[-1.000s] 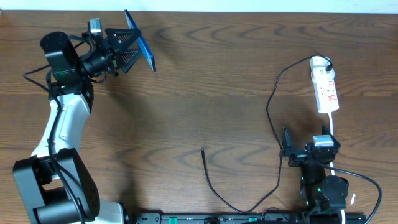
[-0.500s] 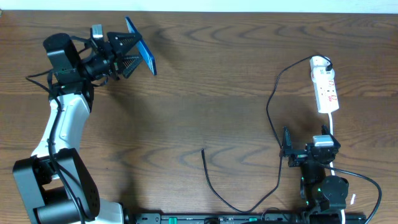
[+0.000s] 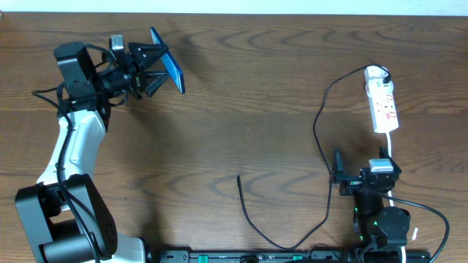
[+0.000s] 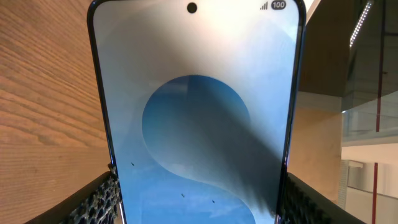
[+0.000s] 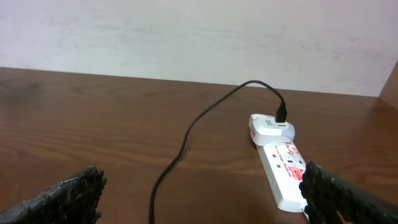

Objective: Plug charger to phone and switch on socket
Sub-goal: 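Move the held phone left and rotate its bottom toward center, then move the right gripper from rest toward the black cable on the table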

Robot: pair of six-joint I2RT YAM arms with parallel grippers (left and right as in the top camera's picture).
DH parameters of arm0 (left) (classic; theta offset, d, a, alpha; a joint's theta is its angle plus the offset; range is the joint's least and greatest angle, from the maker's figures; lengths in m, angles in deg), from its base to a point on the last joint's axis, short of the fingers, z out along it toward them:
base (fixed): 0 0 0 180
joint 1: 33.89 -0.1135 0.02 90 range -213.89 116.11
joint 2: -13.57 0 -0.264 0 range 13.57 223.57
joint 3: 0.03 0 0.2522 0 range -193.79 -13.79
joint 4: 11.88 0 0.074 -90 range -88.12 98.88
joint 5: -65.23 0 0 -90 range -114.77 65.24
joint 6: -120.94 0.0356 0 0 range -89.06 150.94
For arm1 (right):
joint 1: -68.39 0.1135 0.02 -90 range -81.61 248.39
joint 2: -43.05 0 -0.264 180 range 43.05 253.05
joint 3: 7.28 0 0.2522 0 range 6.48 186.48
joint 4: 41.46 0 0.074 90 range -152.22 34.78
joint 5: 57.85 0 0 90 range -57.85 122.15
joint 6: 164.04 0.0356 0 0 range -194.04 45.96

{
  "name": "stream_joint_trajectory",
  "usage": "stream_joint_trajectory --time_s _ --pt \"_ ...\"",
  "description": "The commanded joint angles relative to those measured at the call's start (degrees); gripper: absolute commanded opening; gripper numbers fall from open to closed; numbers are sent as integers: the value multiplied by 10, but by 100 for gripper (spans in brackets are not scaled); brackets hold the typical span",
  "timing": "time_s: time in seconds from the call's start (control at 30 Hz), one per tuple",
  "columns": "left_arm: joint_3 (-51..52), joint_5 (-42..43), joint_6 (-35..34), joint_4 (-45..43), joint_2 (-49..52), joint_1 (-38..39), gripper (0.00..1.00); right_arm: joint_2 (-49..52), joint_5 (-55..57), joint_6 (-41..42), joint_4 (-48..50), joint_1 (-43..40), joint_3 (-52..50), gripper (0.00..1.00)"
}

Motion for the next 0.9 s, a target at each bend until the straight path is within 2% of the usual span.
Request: stream_joint_trajectory --time_s 0.0,0.23,0.4,0.57,0.87 --pt "-1 10 14 -3 -8 -1 7 -3 7 34 10 4 -1 99" --pt "-1 -6 14 -3 -8 -5 7 5 -19 136 24 4 6 99" --pt "-1 -6 14 -3 -8 -5 7 65 -36 147 23 4 44 99" --pt "-1 -6 14 -3 -8 -5 7 199 -52 125 23 4 134 99" --pt "-1 -5 14 -3 -8 -5 7 532 -172 117 -19 6 375 99"
